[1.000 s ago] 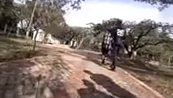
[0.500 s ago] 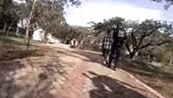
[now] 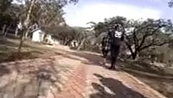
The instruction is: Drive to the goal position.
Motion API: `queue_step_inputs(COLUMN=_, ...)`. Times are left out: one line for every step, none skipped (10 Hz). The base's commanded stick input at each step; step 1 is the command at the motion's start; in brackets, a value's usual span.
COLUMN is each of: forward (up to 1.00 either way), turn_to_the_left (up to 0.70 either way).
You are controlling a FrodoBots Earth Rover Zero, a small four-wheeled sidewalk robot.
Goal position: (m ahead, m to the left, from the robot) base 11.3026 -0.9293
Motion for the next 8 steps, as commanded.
queue_step_inputs(forward=0.85, turn_to_the_left=0.0)
queue_step_inputs(forward=0.85, turn_to_the_left=0.0)
queue_step_inputs(forward=0.85, turn_to_the_left=0.0)
queue_step_inputs(forward=0.85, turn_to_the_left=0.0)
queue_step_inputs(forward=0.85, turn_to_the_left=0.0)
queue_step_inputs(forward=0.85, turn_to_the_left=0.0)
queue_step_inputs(forward=0.85, turn_to_the_left=0.0)
queue_step_inputs(forward=0.85, turn_to_the_left=0.0)
